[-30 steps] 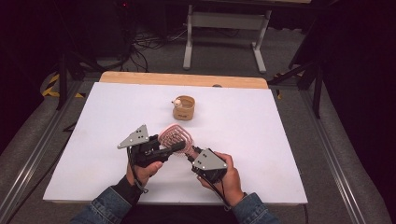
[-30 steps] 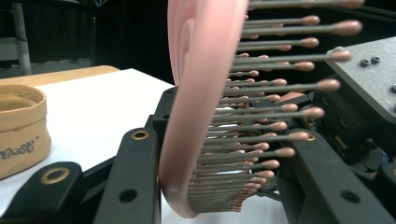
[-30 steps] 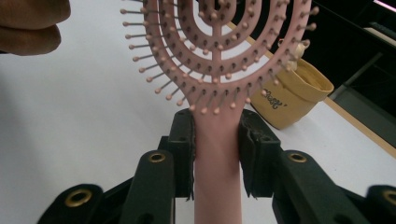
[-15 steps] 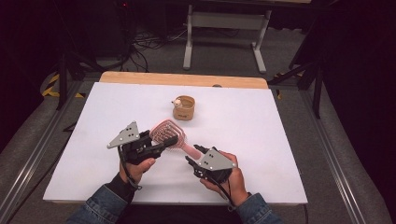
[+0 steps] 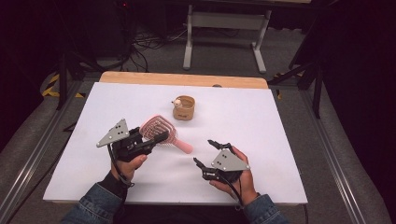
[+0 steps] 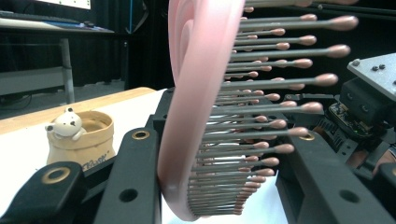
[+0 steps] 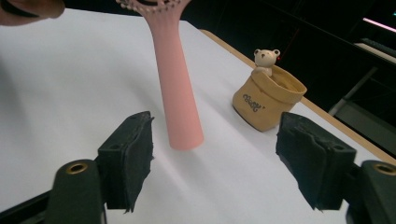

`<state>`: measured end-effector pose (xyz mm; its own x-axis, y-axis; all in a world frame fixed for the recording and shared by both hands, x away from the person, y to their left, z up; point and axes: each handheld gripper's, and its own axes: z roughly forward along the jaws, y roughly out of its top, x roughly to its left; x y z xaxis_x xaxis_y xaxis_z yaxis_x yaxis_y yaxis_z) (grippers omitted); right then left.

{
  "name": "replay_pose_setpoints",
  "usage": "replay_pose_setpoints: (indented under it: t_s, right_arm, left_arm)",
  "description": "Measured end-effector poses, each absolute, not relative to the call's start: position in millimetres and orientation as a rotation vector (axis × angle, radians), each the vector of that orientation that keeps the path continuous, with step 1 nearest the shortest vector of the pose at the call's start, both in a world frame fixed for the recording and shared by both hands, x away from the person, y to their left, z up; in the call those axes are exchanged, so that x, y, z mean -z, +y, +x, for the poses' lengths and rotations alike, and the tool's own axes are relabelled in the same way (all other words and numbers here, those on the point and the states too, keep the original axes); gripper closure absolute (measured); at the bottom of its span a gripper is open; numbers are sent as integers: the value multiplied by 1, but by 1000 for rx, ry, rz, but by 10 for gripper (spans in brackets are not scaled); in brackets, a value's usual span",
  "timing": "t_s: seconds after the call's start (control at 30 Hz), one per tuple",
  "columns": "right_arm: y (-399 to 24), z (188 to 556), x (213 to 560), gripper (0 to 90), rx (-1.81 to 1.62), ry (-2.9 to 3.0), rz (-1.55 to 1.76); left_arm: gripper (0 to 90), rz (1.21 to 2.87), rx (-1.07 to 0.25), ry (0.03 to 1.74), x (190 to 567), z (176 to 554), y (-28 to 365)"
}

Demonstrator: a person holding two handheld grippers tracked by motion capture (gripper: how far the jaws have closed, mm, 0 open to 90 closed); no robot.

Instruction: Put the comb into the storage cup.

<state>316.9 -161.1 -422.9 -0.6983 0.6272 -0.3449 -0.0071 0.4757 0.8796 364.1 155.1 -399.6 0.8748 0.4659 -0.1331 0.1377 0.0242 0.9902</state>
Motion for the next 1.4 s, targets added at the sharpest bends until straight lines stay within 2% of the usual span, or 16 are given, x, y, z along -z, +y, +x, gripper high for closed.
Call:
replay_pose_setpoints:
  t_s: [0.23,0.33,0.53,1.4]
  right_arm:
    - [-177,318,424,193,-1269,2026,557]
    - [-184,319,426,125,-1256,2029,562]
    - [-195,319,429,47,-1260,1993,595]
    - [-210,319,437,38,-1223,1962,640]
  left_arm:
    - [629,1539,-294,500,397,365,162]
    - [629,1540,-311,505,395,366,165]
    - [629,1525,-340,516,391,369,173]
    - [629,1476,-444,569,379,371,204]
